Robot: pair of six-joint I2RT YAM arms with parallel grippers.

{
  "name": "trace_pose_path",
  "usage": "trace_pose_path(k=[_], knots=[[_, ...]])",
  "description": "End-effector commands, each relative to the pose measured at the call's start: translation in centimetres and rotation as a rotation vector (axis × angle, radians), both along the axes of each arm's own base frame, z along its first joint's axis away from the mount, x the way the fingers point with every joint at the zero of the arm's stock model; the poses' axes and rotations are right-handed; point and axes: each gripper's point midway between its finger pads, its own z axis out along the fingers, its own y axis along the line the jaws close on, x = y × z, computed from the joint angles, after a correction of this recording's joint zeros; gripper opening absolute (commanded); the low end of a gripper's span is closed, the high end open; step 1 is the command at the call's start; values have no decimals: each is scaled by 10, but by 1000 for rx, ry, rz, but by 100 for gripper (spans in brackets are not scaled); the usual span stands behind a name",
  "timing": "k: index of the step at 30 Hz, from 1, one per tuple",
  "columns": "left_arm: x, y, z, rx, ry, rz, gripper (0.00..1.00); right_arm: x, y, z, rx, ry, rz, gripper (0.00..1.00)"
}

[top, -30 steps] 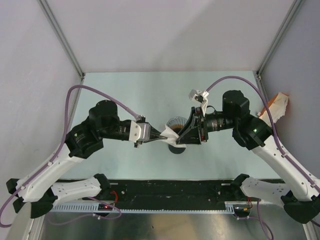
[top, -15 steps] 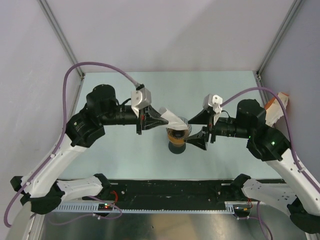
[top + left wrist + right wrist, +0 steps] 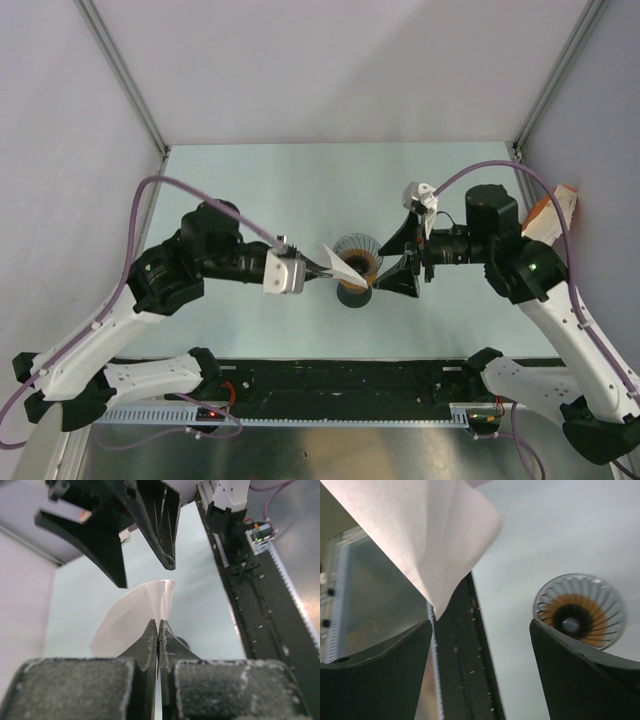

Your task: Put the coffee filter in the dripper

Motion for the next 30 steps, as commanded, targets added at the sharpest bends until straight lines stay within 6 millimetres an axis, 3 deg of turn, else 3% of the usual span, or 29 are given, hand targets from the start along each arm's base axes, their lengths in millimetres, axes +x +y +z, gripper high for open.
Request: trace_pose_path(k=[1, 7, 12, 18, 26, 30], knots=[[15, -1, -5, 60, -345, -25, 0, -24, -1, -17, -27, 172, 120, 83], [58, -5, -28, 289, -690, 13, 0, 10, -20, -26, -34, 223, -52, 80], [81, -10, -46, 448, -838, -34, 0, 40, -43, -29, 2, 279, -199, 79], [89, -26, -74, 523, -838, -111, 0, 58, -62, -30, 9, 270, -304, 79], [91, -39, -114, 591, -780, -180, 1, 66, -69, -32, -1, 274, -370, 77], [91, -42, -128, 612, -748, -197, 9, 68, -68, -34, -2, 281, -377, 77]])
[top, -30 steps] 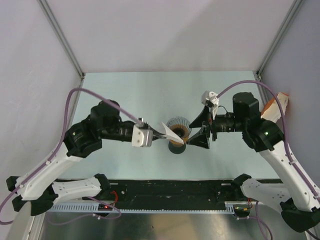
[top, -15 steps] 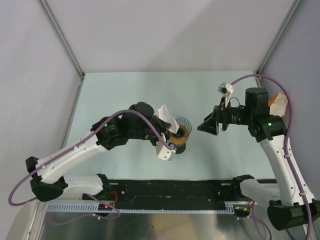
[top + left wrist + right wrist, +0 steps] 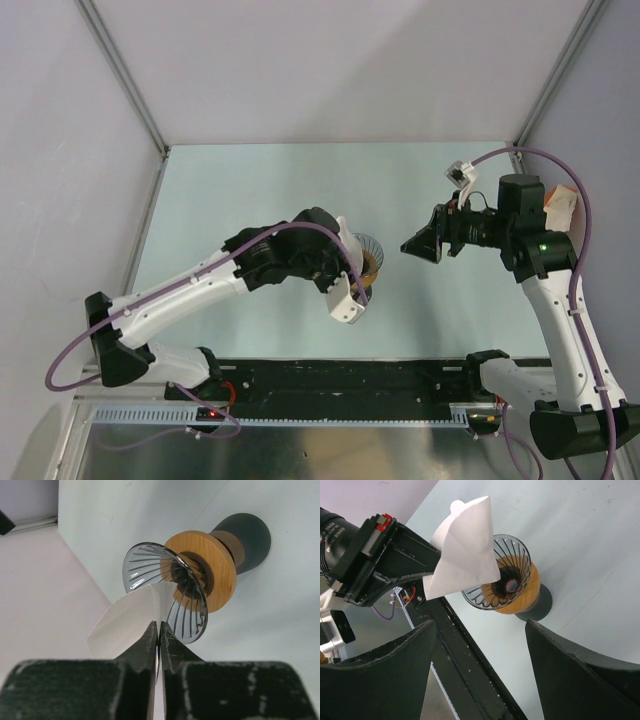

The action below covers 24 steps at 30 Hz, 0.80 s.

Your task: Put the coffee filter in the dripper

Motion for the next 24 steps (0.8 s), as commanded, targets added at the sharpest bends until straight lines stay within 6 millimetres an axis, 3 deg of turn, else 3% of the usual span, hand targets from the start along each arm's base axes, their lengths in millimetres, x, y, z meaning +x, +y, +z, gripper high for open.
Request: trace_pose_path(k=[1, 5, 9, 19, 24], knots=[[-2, -7, -2, 3, 4, -23, 14, 4, 0, 4, 7, -11, -28, 77], [-4, -8, -6, -2, 45, -1, 34, 7, 5, 4, -3, -18, -41, 78], [-9, -7, -4, -29, 88, 15, 43, 10, 10, 4, -17, -30, -53, 79], [-21, 4, -5, -73, 173, 31, 46, 13, 37, 11, -17, -77, -38, 80], [-23, 4, -2, -102, 219, 35, 43, 14, 50, 5, -38, -71, -29, 78]])
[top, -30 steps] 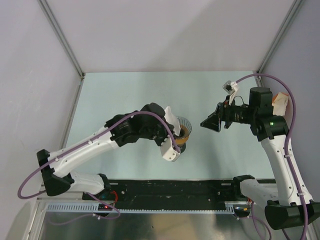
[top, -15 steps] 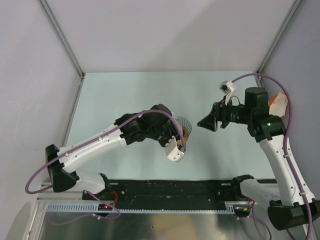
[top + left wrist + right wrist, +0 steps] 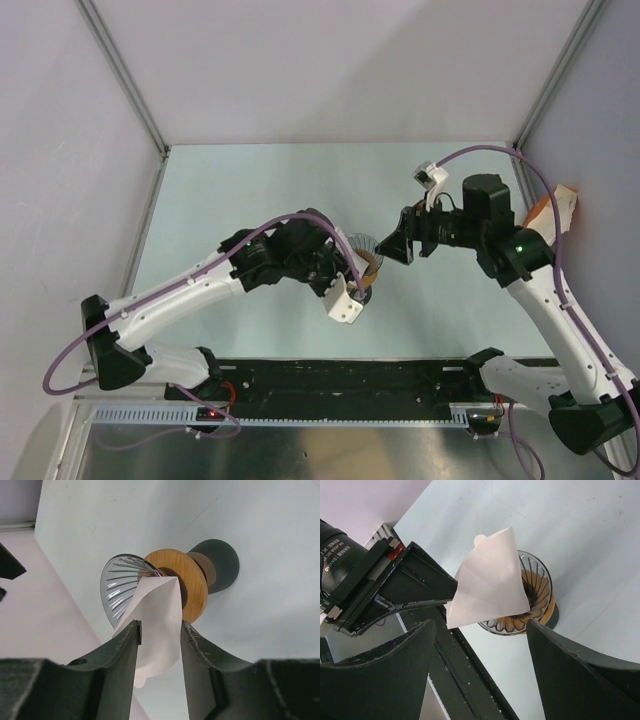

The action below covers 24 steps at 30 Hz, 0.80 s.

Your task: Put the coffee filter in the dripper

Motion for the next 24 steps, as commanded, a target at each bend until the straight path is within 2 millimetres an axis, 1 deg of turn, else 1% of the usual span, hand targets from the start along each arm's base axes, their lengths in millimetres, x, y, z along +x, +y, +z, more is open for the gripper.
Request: trace_pose_path(k=[1, 3, 5, 7, 8, 9, 13, 15, 18, 20, 22, 24], knots=[[-7, 0, 14, -78, 66, 6, 43, 12, 9, 5, 1, -33, -31, 78], [-6, 0, 18, -97, 89, 20, 42, 12, 11, 4, 3, -25, -26, 77], [-5, 1, 21, -109, 100, 28, 43, 11, 15, 7, 13, -32, -16, 77], [-6, 3, 24, -120, 104, 32, 46, 11, 19, 12, 13, -46, -15, 78], [-7, 5, 26, -126, 105, 33, 49, 11, 20, 13, 10, -53, -18, 78], [-9, 8, 26, -129, 107, 34, 56, 10, 22, 14, 5, -59, -15, 78], [-15, 19, 31, -153, 100, 43, 74, 9, 27, 12, -27, -81, -23, 78], [-20, 26, 35, -170, 104, 54, 78, 11, 29, 11, -46, -94, -28, 77], [-27, 38, 43, -209, 112, 86, 79, 12, 36, 8, -72, -113, -21, 77], [-32, 47, 46, -237, 136, 115, 77, 13, 42, 5, -93, -123, -15, 76], [-35, 55, 48, -264, 182, 163, 74, 15, 48, 1, -113, -135, -6, 76], [-38, 60, 50, -301, 276, 238, 70, 17, 54, -2, -132, -143, 6, 74]])
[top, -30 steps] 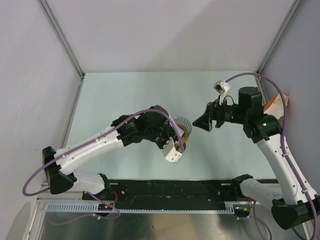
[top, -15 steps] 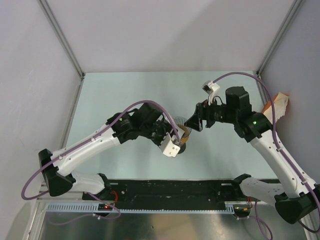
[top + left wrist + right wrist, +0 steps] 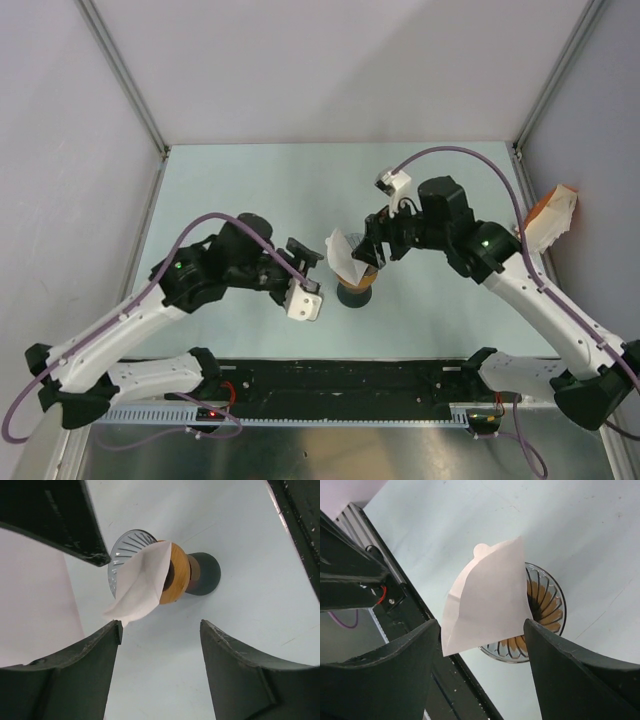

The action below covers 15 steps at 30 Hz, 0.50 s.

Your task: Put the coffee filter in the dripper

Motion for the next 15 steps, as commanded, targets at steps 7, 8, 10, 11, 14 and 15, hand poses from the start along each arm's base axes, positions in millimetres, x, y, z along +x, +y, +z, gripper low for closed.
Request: trace_pose_path(k=[7, 8, 10, 11, 14, 15], knots=[[-5, 16, 25, -245, 582, 329, 62, 21, 27, -1, -105, -136, 10, 65], [1, 16, 27, -266, 604, 371, 61, 23, 26, -4, -123, -134, -1, 63], [15, 14, 31, -323, 680, 474, 61, 28, 22, -11, -163, -138, -16, 57], [22, 12, 33, -353, 737, 536, 60, 30, 20, -12, -179, -144, -21, 53], [43, 5, 39, -458, 906, 686, 57, 32, 13, -16, -208, -149, -30, 37], [49, 3, 39, -491, 968, 741, 56, 32, 12, -16, -210, -148, -33, 31]])
